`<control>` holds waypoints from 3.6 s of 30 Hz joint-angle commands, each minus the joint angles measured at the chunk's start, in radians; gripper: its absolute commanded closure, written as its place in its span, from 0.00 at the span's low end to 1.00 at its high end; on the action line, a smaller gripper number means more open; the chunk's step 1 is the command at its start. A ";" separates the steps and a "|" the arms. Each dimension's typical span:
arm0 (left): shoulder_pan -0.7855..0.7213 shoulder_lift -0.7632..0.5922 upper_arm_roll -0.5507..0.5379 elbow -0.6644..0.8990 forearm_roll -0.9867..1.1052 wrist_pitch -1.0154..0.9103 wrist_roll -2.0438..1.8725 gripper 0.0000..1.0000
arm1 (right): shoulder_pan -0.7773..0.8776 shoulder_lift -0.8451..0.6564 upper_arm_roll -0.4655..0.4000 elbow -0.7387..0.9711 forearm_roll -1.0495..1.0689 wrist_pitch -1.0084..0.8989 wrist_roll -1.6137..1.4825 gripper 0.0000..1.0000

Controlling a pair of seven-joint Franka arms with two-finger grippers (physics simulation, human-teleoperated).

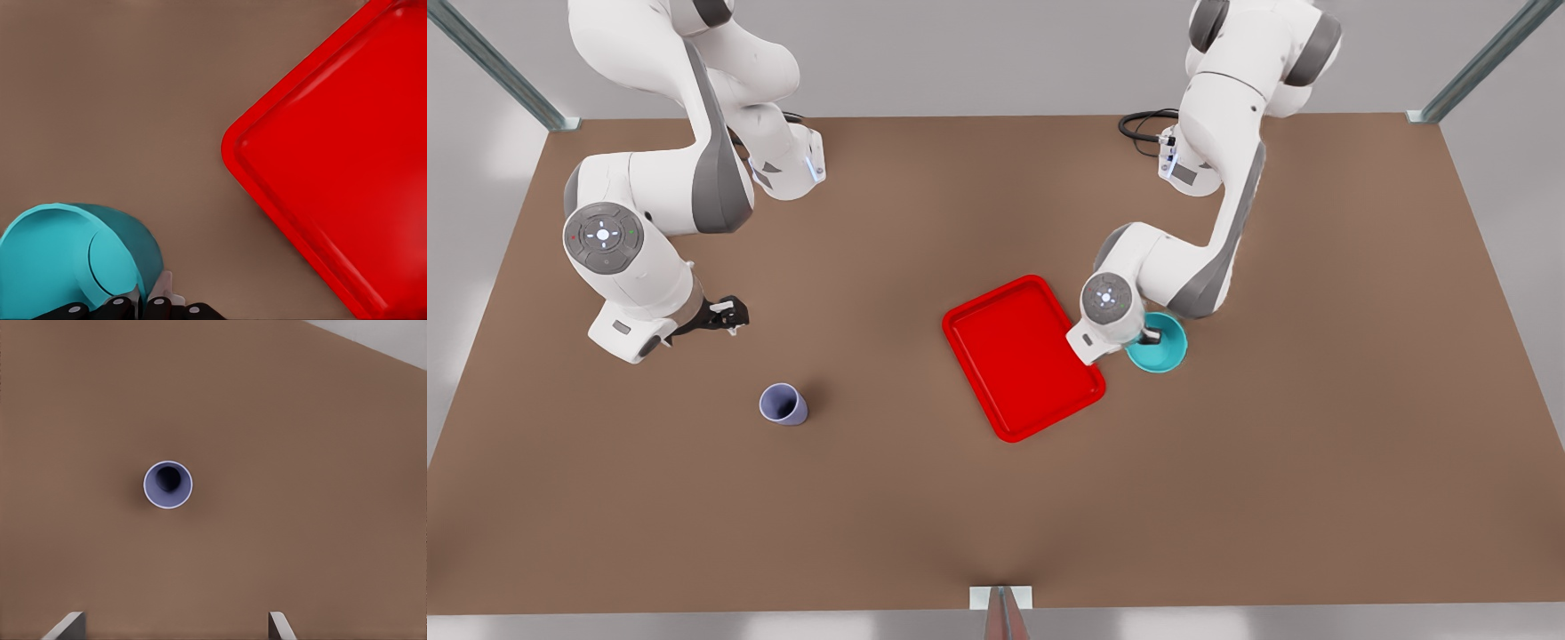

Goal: Place the bowl on the tray with the left arm and the cup on the tray with the right arm

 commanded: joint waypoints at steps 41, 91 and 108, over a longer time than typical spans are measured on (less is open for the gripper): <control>-0.043 -0.068 0.165 0.281 -0.178 -0.169 -0.083 0.00 | -0.144 0.115 -0.002 -0.023 0.002 0.009 -0.023 0.00; 0.602 -0.309 0.027 0.247 -0.103 -0.397 0.324 0.00 | -0.175 0.362 0.064 -0.314 0.147 0.588 0.103 0.77; 0.602 -0.311 0.021 0.302 -0.112 -0.393 0.324 0.00 | 0.501 0.632 -0.241 0.291 0.562 0.341 0.324 0.75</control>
